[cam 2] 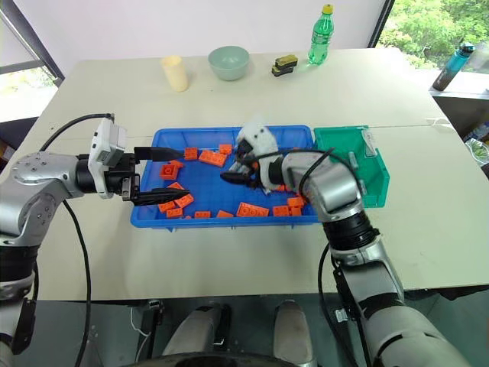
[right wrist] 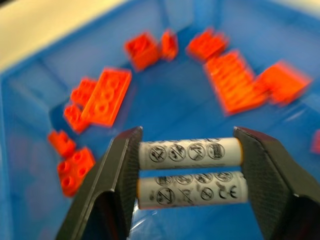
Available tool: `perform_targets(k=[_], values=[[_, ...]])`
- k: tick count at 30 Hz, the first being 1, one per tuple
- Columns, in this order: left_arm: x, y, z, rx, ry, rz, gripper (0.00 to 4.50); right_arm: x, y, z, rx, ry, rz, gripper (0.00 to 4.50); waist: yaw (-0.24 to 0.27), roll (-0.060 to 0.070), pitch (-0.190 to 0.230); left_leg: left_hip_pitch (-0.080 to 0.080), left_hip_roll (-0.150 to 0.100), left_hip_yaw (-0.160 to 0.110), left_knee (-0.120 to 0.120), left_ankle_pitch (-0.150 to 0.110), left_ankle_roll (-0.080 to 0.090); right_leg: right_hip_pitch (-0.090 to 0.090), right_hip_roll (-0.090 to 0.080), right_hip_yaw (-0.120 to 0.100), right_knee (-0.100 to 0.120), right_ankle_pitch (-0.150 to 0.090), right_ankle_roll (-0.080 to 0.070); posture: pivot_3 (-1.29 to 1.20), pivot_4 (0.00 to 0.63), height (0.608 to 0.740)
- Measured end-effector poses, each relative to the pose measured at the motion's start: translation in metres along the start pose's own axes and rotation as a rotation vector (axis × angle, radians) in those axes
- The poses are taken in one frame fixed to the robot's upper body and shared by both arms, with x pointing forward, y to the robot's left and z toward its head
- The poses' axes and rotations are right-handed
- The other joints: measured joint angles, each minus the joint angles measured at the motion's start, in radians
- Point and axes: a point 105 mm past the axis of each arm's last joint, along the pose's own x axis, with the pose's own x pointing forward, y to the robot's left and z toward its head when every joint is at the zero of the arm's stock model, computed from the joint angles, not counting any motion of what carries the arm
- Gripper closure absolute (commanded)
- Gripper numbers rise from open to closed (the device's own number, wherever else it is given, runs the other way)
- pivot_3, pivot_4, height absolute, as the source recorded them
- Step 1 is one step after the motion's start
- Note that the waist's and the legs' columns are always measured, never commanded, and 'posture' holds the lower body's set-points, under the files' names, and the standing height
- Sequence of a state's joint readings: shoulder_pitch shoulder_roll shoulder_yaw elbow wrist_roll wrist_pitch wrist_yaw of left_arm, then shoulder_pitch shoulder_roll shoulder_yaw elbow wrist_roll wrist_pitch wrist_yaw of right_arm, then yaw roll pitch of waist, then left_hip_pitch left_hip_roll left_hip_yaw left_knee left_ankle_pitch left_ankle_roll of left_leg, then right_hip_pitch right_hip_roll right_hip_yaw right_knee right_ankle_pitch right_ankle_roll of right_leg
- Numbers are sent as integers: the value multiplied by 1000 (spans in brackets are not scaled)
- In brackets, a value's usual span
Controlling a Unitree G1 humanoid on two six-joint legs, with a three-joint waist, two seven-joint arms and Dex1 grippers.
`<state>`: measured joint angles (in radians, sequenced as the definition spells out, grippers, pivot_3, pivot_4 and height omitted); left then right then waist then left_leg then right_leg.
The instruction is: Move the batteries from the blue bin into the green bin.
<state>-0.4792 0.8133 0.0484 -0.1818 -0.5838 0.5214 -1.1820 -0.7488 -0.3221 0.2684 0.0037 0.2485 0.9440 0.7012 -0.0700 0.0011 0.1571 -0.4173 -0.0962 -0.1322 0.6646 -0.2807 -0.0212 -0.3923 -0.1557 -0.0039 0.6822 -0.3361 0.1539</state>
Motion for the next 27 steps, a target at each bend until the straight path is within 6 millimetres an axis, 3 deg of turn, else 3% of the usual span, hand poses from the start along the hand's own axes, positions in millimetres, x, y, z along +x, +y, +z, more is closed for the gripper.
perform_targets(k=[3, 4, 7, 15, 22, 27], values=[[0, 0, 1, 3, 0, 5, 0, 6, -9, -10, -39, 24, -37, 1999, 0, 0, 0, 0, 0, 0, 0, 0, 0, 0, 0, 0, 0, 0, 0, 0, 150, 727], [0, 0, 1, 6, -1, 5, 0, 8, -11, -12, -53, 29, -46, 1134, 0, 0, 0, 0, 0, 0, 0, 0, 0, 0, 0, 0, 0, 0, 0, 0, 150, 727], [1, -1, 2, 10, -1, 5, 0, 8, -14, -14, -73, 28, -50, 18, 0, 0, 0, 0, 0, 0, 0, 0, 0, 0, 0, 0, 0, 0, 0, 0, 150, 727], [1, 0, 2, 10, -1, 10, 0, -1, -9, 6, -168, 37, -10, 18, 1, 0, 0, 0, 0, 0, 0, 0, 0, 0, 0, 0, 0, 0, 0, 0, 150, 727], [2, 0, 2, 9, -7, 7, 0, 3, 0, -4, -186, 125, 25, 18, 0, 0, 0, 0, 0, 0, 0, 0, 0, 0, 0, 0, 0, 0, 0, 0, 150, 727], [3, -1, 2, 8, -11, 6, 0, 7, -5, 0, -186, 140, -3, 18, 0, 0, 0, 0, 0, 0, 0, 0, 0, 0, 0, 0, 0, 0, 0, 0, 150, 727]])
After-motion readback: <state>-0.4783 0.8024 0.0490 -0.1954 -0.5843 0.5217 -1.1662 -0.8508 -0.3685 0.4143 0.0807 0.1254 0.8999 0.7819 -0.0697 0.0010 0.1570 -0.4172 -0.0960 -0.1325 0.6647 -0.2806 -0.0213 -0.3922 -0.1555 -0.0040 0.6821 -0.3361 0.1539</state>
